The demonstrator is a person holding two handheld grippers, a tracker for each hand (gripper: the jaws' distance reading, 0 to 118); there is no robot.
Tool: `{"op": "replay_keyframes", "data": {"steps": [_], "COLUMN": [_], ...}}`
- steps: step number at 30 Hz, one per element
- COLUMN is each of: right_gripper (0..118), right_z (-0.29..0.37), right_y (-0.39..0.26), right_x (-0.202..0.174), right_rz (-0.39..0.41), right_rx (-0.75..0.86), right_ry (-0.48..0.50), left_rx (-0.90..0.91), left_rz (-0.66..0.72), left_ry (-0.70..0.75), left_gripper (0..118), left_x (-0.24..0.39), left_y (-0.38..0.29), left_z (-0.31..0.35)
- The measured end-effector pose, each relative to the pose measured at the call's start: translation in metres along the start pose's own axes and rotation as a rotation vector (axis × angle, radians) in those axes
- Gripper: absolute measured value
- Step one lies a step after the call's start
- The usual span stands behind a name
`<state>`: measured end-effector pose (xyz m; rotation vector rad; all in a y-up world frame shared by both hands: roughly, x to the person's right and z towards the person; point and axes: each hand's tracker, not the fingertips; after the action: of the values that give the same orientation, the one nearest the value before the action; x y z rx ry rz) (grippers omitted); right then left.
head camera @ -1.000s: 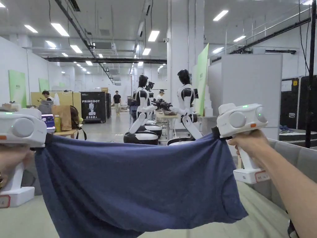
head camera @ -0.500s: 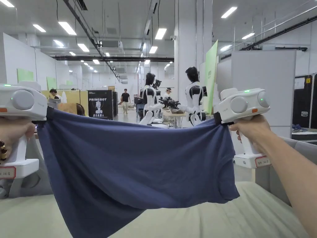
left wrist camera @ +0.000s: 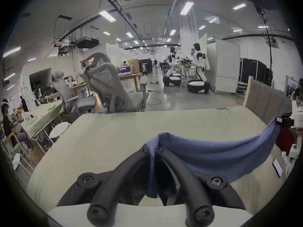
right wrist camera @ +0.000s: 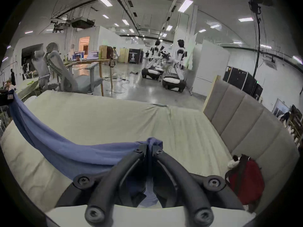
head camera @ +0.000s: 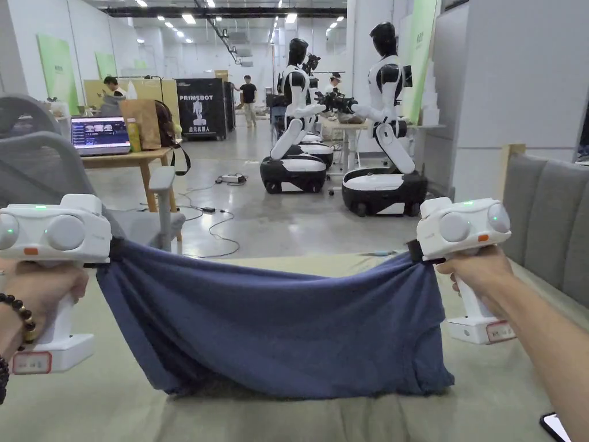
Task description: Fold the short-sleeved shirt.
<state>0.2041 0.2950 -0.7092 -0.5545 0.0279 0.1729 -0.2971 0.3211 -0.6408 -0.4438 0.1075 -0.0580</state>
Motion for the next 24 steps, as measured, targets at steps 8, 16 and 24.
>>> {"op": "replay_keyframes", "data": {"steps": [8, 16, 24], "right_gripper": [6, 6, 6], "right_z": [0.086, 0.162, 0.202], "right_y": [-0.092, -0.228, -0.338], "right_x": [-0.003, -0.01, -0.008], "right_rz": [-0.007, 0.03, 0.079], "right_rx": [0.01, -0.059, -0.194], "right_ry": [0.102, 0.14, 0.116], "left_rx": [0.002, -0.102, -0.186], "left_rz": [-0.024, 0.077, 0.014], "left_ry": [-0.063, -0.104, -0.097], "left_gripper": [2, 2, 2], "left_x": [-0.008, -0.02, -0.015], "left_y": [-0.096, -0.229, -0.319], "left_z": [0.086, 0.178, 0.241]}}
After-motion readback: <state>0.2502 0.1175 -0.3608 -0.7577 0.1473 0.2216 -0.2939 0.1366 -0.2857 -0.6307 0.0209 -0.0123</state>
